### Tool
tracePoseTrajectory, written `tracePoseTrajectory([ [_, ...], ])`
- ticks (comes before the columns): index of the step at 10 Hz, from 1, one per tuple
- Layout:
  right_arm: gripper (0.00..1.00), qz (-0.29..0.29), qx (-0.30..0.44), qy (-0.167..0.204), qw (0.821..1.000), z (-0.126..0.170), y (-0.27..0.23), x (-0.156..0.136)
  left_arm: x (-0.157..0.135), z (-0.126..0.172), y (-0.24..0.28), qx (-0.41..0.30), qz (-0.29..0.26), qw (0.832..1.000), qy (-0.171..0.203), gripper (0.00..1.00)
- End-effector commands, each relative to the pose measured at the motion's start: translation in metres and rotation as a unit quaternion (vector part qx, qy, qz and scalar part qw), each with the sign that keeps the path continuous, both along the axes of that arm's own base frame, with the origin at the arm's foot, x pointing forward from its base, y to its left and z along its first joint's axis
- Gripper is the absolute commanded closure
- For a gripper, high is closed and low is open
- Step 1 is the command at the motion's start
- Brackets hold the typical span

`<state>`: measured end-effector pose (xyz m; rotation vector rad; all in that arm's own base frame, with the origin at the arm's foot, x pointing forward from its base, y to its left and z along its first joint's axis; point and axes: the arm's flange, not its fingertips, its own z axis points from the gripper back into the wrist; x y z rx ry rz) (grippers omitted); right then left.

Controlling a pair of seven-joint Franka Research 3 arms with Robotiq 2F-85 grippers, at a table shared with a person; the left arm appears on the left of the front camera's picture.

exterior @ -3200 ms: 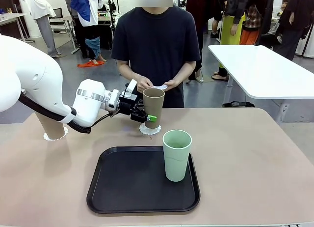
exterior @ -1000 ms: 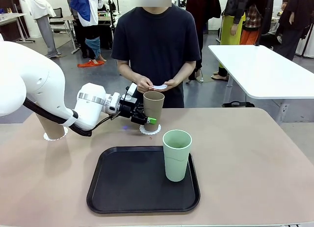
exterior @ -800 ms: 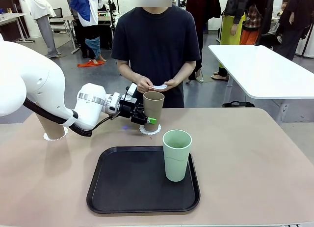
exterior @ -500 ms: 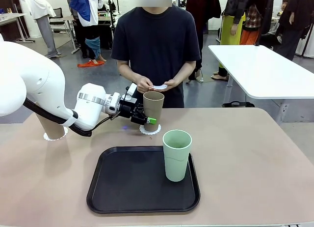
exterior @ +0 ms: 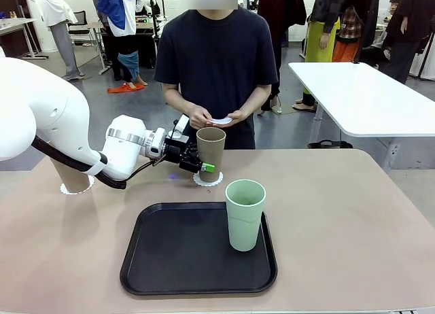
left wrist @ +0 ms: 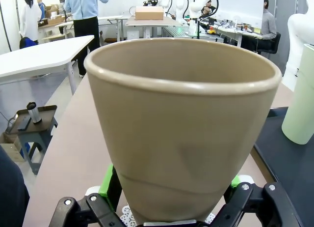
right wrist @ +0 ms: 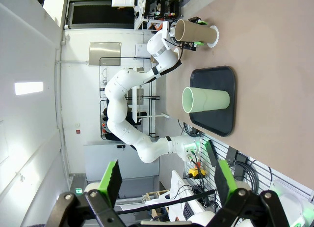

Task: Place coasters on the table and set cups on them.
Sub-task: Take one Reusable plastic cup from the Flat Tray and place it on a coaster set by the human.

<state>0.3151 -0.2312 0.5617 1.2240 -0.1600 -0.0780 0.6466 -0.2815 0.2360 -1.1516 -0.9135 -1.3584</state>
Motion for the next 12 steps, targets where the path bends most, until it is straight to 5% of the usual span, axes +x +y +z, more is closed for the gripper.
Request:
tracePoseTrajectory([
  [1, 0.00, 0.000, 0.001, -0.007, 1.000, -0.001, 0.000, 0.000, 0.005, 0.001, 0.000, 0.003, -0.012, 1.000, 0.007, 0.00],
  [5, 0.00, 0.000, 0.001, -0.007, 1.000, -0.001, 0.000, 0.000, 0.002, 0.005, 0.005, 0.013, -0.009, 1.000, 0.007, 0.00],
  [12, 0.00, 0.000, 0.001, -0.007, 1.000, -0.001, 0.000, 0.000, -0.021, 0.029, 0.021, 0.135, -0.013, 0.990, -0.035, 0.00],
])
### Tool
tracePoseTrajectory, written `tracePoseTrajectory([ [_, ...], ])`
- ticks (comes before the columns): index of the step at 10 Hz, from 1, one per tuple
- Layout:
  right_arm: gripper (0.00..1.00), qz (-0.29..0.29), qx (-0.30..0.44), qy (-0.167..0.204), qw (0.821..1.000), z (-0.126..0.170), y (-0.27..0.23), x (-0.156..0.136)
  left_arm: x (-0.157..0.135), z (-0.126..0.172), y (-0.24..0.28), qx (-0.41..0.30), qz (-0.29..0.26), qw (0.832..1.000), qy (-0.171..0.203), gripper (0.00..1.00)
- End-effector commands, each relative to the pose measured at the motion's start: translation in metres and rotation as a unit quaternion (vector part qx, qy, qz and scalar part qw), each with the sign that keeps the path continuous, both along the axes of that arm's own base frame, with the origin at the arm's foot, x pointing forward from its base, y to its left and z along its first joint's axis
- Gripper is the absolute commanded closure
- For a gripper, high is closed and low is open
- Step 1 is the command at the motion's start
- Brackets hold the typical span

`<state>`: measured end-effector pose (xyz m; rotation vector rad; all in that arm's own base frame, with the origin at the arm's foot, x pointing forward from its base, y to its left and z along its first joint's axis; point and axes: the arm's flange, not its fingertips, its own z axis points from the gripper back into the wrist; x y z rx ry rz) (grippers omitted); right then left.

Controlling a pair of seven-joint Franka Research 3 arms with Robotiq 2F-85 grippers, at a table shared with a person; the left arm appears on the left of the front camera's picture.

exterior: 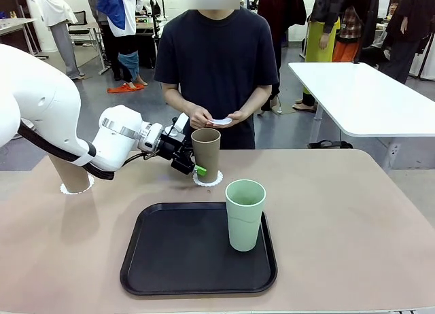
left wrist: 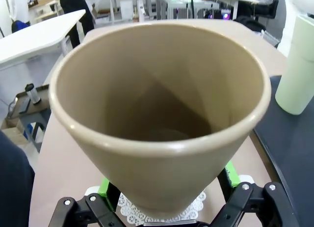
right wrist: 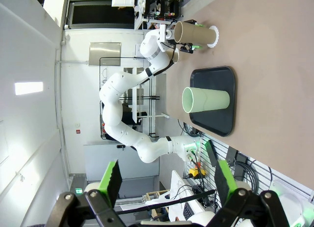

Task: Place coasters on the table and set cups on them.
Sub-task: Take one Reusable plastic cup from the Flat Tray and place it on a coaster set by the human.

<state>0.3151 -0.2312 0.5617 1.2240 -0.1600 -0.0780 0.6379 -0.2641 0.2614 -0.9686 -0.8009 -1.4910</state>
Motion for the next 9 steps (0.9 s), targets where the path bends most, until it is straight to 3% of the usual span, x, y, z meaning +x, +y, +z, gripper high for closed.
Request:
tracePoseTrajectory([
  [1, 0.00, 0.000, 0.001, -0.007, 1.000, -0.001, 0.000, 0.000, -0.013, 0.006, 0.007, 0.054, 0.003, 0.999, 0.003, 0.00],
  [9, 0.00, 0.000, 0.001, -0.007, 1.000, -0.001, 0.000, 0.000, -0.015, 0.023, 0.028, 0.140, 0.042, 0.989, -0.012, 0.00],
])
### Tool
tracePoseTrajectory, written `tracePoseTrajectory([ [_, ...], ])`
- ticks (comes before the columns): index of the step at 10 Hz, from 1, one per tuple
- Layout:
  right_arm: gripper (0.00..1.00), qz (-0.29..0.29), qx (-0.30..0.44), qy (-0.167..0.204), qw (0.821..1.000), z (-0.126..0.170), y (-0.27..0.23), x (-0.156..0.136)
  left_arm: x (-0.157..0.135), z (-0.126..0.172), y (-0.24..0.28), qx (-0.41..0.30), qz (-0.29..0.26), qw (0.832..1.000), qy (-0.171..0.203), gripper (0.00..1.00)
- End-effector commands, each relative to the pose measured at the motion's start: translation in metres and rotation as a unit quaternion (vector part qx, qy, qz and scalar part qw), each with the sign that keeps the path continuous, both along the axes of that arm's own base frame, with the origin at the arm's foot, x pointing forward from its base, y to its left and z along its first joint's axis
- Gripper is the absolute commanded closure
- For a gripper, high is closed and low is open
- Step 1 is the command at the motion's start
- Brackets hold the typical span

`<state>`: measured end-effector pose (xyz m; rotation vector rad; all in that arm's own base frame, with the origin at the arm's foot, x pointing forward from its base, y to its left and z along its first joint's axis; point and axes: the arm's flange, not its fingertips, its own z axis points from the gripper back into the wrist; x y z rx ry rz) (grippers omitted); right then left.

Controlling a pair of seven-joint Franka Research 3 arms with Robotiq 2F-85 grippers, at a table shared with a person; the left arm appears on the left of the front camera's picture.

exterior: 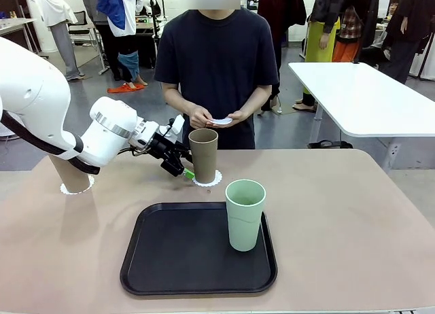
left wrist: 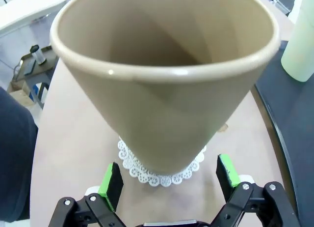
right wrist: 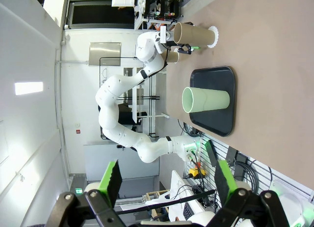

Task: Place coasters on the table and set cups on them.
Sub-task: Take one Reusable plastic cup from the Flat Tray and place it on a coaster set by the human.

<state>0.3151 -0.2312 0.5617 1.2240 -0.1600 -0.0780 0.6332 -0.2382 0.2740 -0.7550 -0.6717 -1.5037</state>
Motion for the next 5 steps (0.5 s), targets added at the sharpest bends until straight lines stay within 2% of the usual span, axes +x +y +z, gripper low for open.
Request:
tracePoseTrajectory([
  [1, 0.00, 0.000, 0.001, -0.007, 1.000, -0.001, 0.000, 0.000, -0.020, 0.021, 0.008, 0.065, 0.021, 0.998, -0.003, 0.00],
  [3, 0.00, 0.000, 0.001, -0.007, 1.000, -0.001, 0.000, 0.000, -0.048, 0.063, 0.024, 0.154, 0.036, 0.987, -0.007, 0.00],
  [4, 0.00, 0.000, 0.001, -0.007, 1.000, -0.001, 0.000, 0.000, -0.078, 0.088, 0.029, 0.175, 0.012, 0.984, 0.019, 0.00],
  [5, 0.00, 0.000, 0.001, -0.007, 1.000, -0.001, 0.000, 0.000, -0.108, 0.117, 0.031, 0.189, 0.024, 0.980, 0.051, 0.00],
])
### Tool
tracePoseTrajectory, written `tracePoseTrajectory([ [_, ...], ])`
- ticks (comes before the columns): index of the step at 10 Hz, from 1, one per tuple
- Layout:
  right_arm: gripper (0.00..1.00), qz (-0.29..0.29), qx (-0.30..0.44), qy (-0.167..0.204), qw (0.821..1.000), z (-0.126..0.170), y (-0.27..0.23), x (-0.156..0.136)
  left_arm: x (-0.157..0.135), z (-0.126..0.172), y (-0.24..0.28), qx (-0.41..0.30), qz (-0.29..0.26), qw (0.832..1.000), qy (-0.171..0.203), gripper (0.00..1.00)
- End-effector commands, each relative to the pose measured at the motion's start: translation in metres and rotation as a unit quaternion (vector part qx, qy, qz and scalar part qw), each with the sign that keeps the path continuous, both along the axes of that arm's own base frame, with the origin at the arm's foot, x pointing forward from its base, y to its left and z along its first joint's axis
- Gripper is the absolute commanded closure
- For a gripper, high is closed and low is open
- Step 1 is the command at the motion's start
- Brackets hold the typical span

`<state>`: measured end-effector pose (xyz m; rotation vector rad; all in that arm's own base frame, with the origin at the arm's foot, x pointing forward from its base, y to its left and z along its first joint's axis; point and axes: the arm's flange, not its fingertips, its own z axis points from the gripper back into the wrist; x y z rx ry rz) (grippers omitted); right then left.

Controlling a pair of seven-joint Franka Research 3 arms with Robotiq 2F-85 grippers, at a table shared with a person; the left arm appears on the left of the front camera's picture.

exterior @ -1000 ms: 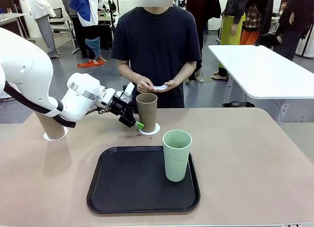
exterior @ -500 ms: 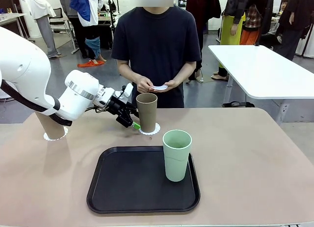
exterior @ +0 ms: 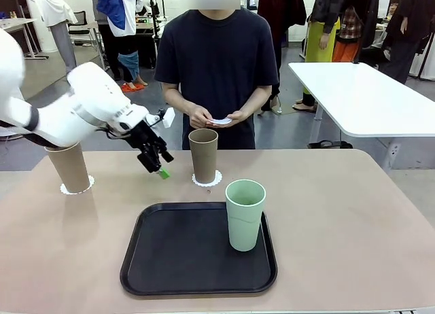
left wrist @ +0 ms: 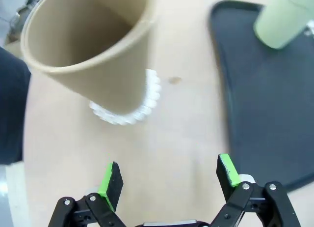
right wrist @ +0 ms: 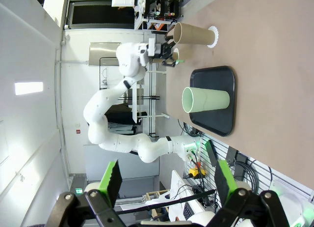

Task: Place coasters on the table and set cups on them.
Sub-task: Take one Reusable plastic cup from the Flat Tray and place it on a coaster set by the human.

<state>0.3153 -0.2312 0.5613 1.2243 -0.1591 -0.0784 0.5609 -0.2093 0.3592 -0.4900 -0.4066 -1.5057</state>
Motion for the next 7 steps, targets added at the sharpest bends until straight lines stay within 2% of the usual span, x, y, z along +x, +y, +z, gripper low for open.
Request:
tracePoseTrajectory([
  [1, 0.00, 0.000, 0.001, -0.007, 1.000, 0.000, 0.000, 0.000, -0.060, 0.050, 0.006, 0.066, 0.006, 0.997, 0.048, 0.00],
  [2, 0.00, 0.000, 0.001, -0.007, 1.000, 0.000, 0.000, 0.000, -0.086, 0.070, 0.011, 0.129, 0.027, 0.990, 0.048, 0.00],
  [4, 0.00, 0.000, 0.001, -0.007, 1.000, 0.000, 0.000, 0.000, -0.135, 0.113, 0.015, 0.211, 0.057, 0.975, 0.040, 0.00],
  [6, 0.00, 0.000, 0.001, -0.007, 1.000, 0.000, 0.000, 0.000, -0.175, 0.155, 0.018, 0.277, 0.114, 0.954, -0.003, 0.00],
  [7, 0.00, 0.000, 0.001, -0.007, 1.000, 0.000, 0.000, 0.000, -0.196, 0.165, 0.019, 0.279, 0.148, 0.948, -0.024, 0.00],
])
